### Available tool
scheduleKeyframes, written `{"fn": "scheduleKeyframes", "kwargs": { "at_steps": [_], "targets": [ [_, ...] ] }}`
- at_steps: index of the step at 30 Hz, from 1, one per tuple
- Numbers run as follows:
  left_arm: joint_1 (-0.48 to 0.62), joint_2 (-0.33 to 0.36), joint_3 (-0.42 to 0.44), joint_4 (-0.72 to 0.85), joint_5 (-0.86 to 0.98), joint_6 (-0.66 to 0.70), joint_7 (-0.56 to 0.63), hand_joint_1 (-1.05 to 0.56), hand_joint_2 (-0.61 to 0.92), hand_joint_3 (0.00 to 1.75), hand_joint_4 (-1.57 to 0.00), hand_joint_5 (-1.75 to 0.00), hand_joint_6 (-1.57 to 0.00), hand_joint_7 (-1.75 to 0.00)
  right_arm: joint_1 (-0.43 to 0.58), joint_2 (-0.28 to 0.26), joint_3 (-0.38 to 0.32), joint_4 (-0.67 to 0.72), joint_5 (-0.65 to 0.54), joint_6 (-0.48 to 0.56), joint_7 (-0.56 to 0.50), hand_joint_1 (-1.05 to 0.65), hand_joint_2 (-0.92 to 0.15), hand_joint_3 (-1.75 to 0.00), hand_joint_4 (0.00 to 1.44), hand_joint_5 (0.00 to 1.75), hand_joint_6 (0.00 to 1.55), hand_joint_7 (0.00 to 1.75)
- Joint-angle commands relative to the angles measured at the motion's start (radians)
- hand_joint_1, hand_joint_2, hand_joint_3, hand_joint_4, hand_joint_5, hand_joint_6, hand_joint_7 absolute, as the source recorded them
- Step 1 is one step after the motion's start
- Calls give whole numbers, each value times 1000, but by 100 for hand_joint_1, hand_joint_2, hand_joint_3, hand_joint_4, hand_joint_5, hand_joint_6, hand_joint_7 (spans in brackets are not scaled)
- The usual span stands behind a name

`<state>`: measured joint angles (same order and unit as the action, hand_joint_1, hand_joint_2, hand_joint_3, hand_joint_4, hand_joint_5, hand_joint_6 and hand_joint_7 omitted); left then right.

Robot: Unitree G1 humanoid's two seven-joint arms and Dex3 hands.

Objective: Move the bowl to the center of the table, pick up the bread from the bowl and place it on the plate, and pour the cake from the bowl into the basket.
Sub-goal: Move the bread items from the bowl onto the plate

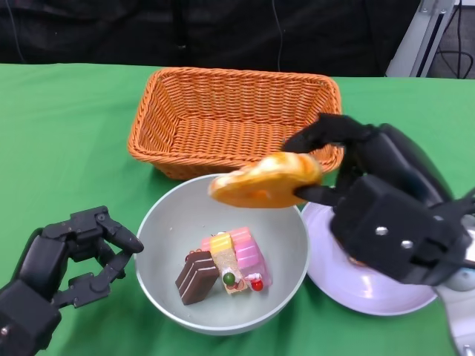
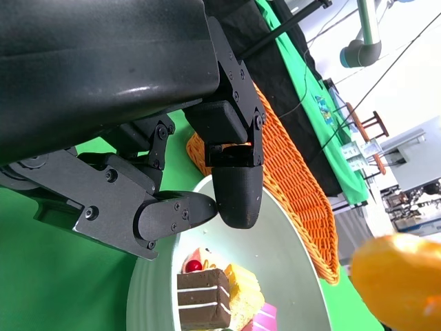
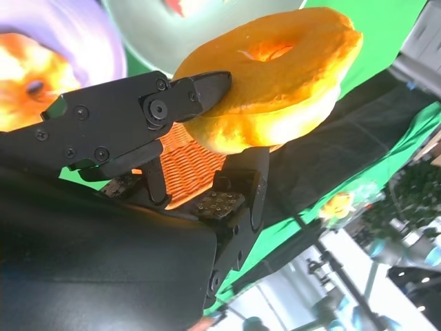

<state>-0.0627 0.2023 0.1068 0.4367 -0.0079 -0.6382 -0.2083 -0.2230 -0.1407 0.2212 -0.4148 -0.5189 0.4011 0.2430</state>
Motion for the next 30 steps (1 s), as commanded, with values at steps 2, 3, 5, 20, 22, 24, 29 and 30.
{"fn": "scheduleKeyframes", "kwargs": {
  "at_steps": [2, 3, 5, 20, 22, 24, 29, 30],
  "targets": [
    [-8, 18, 9, 6, -9, 8, 3, -13, 71, 69, -82, -140, -84, -114, 38, -29, -63, -82, 26, 52, 22, -28, -92, -6, 88, 121, 70, 89],
    [-9, 19, 9, 9, -7, 6, 4, -13, 71, 69, -82, -140, -84, -114, 45, -31, -72, -95, 30, 63, 25, -29, -92, -6, 88, 118, 70, 88],
    [-11, 19, 9, 10, -6, 4, 4, -13, 71, 69, -82, -140, -84, -114, 56, -38, -89, -120, 33, 88, 35, -30, -92, -7, 88, 114, 71, 86],
    [-15, 27, 12, 14, -11, 7, 1, -12, 70, 70, -83, -139, -85, -111, 187, -109, -211, -141, 130, 113, 49, -23, -92, -6, 84, 126, 70, 93],
    [-17, 29, 12, 17, -10, 3, 2, -11, 70, 70, -83, -139, -85, -112, 206, -114, -232, -142, 146, 131, 55, -22, -92, -7, 83, 126, 69, 94],
    [-17, 30, 13, 14, -9, 6, 2, -12, 70, 70, -83, -139, -85, -111, 223, -122, -247, -140, 159, 141, 60, -22, -92, -9, 83, 127, 68, 94],
    [-18, 31, 13, 21, -14, 3, -3, -11, 70, 70, -82, -139, -85, -110, 250, -147, -275, -112, 184, 171, 68, -21, -92, -10, 81, 127, 67, 94],
    [-19, 32, 13, 24, -11, -1, -1, -11, 70, 70, -82, -139, -85, -110, 253, -155, -276, -107, 185, 178, 71, -21, -92, -11, 80, 127, 66, 94]
  ]
}}
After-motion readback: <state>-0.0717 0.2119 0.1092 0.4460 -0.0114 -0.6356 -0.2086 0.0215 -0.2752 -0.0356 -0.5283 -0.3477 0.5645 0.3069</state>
